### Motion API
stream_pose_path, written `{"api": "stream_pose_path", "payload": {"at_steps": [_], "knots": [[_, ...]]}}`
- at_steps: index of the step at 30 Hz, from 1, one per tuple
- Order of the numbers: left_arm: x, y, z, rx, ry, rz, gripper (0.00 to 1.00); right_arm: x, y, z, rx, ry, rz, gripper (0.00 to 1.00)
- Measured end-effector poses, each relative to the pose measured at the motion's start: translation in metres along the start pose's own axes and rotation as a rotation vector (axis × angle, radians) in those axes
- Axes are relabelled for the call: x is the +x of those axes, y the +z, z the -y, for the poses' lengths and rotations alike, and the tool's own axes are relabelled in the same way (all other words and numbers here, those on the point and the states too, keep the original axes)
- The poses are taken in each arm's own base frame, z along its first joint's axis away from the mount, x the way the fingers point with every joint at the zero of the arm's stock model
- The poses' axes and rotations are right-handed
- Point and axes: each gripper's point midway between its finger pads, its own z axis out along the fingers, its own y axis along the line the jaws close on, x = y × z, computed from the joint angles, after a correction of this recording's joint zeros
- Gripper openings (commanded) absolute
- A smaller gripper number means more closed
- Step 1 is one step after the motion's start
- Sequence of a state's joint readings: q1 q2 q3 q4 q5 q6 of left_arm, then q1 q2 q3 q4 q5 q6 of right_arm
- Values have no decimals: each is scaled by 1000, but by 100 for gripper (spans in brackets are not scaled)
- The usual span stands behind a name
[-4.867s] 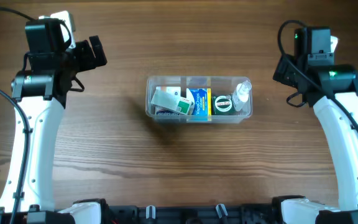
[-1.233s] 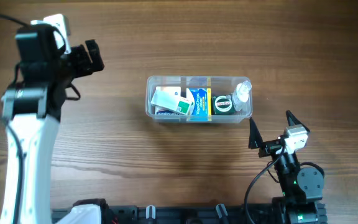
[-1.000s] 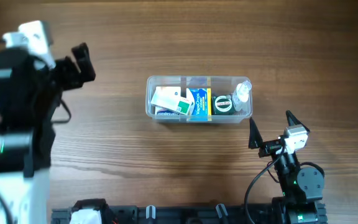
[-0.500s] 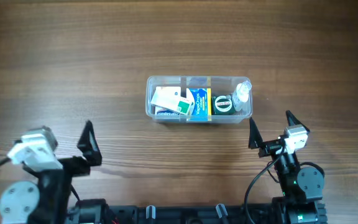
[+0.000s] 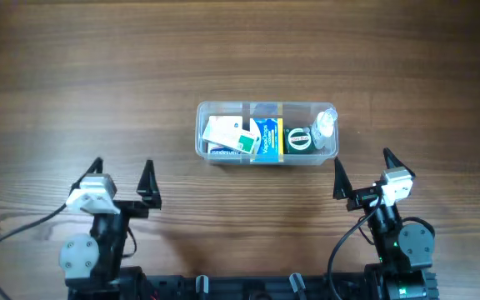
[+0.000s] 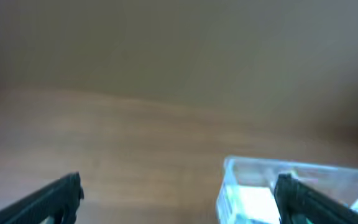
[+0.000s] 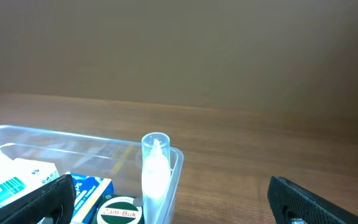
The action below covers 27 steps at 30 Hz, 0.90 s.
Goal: Pack container
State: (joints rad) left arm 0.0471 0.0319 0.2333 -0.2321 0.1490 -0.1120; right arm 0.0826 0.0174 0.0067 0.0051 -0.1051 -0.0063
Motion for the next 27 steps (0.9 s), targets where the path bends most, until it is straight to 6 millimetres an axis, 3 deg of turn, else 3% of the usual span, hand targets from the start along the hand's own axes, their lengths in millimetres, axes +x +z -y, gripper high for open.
{"api": "stream_pose_path", "payload": {"at_steps": [3,12,27], "knots": [[9,7,3,41,5,39,100,0,0,0,0,0,0,100],[60,17,-5,43,-10,-53,100,0,0,0,0,0,0,100],[61,17,8,91,81,-53,100,0,0,0,0,0,0,100]]}}
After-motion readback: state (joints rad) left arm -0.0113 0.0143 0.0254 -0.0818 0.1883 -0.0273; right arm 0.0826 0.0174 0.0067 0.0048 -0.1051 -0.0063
